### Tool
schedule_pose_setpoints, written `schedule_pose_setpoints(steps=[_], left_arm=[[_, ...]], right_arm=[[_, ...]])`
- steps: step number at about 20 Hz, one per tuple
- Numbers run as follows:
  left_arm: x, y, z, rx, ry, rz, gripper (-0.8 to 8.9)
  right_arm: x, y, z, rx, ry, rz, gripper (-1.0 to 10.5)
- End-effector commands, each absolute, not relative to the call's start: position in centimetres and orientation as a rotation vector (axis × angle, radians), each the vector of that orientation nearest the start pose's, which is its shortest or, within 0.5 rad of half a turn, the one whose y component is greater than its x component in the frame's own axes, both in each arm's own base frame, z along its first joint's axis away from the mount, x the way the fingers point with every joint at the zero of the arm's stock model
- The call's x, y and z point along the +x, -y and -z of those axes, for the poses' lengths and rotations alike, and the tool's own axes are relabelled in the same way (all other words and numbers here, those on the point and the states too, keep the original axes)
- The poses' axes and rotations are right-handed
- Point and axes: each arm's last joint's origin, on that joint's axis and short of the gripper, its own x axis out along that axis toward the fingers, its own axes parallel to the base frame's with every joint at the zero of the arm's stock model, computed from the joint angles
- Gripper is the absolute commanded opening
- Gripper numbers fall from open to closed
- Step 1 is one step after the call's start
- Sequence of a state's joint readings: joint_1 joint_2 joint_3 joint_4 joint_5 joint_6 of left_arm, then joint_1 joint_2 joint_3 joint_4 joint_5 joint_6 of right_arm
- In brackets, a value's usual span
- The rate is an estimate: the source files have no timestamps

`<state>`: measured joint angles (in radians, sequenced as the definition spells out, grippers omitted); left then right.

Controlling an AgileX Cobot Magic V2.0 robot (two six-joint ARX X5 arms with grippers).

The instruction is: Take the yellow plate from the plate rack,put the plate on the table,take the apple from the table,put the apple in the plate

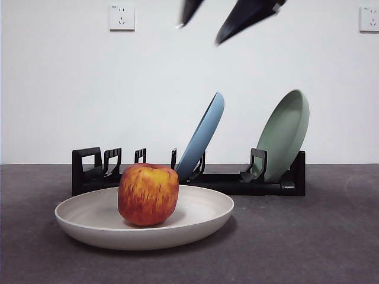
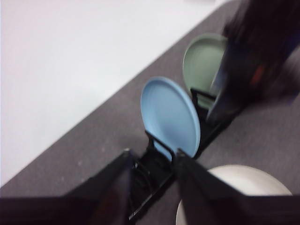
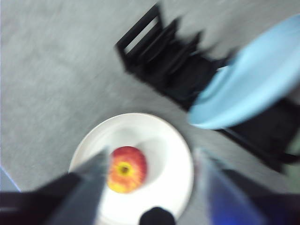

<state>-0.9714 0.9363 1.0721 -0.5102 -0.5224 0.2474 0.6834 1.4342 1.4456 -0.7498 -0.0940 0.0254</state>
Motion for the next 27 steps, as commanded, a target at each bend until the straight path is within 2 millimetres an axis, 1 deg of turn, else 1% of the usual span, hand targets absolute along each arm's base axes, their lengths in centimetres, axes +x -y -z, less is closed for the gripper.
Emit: schedule_pose_setpoints(steps=[1, 3, 5, 8, 11, 14, 17, 20, 23, 27], left_arm=[[13.1, 14.1, -36.5, 0.547, -0.291, 0.542, -0.09], [14.4, 13.0, -35.8, 0.529, -0.371, 0.609, -0.09], [15.6, 11.3, -35.4, 0.481, -0.44, 0.624, -0.09], [17.4, 8.3, -35.3, 0.34, -0.498, 0.526, -0.09], [18.5, 5.4, -35.3, 0.182, -0.538, 0.382, -0.09], [18.9, 3.3, -35.3, 0.117, -0.546, 0.268, -0.09], [18.6, 2.5, -35.5, 0.101, -0.506, 0.227, -0.09], [17.8, 2.3, -34.2, 0.079, -0.442, 0.215, -0.09], [17.0, 2.2, -31.7, 0.049, -0.412, 0.208, -0.09], [15.6, 2.1, -27.2, -0.012, -0.387, 0.194, -0.09]], right_arm=[[22.5, -16.9, -37.6, -0.225, -0.701, -0.706, -0.2], [22.3, -14.9, -38.2, -0.212, -0.711, -0.657, -0.2], [22.3, -13.0, -38.5, -0.194, -0.737, -0.597, -0.2], [22.5, -10.5, -38.6, -0.166, -0.775, -0.513, -0.2], [22.9, -9.1, -38.2, -0.132, -0.787, -0.453, -0.2], [22.9, -8.7, -37.3, -0.105, -0.745, -0.433, -0.2], [22.2, -8.5, -35.8, -0.065, -0.676, -0.426, -0.2], [20.8, -8.0, -33.4, -0.031, -0.621, -0.417, -0.2], [18.8, -7.1, -30.7, -0.027, -0.589, -0.352, -0.2], [15.8, -5.9, -27.6, 0.027, -0.505, -0.322, -0.2]])
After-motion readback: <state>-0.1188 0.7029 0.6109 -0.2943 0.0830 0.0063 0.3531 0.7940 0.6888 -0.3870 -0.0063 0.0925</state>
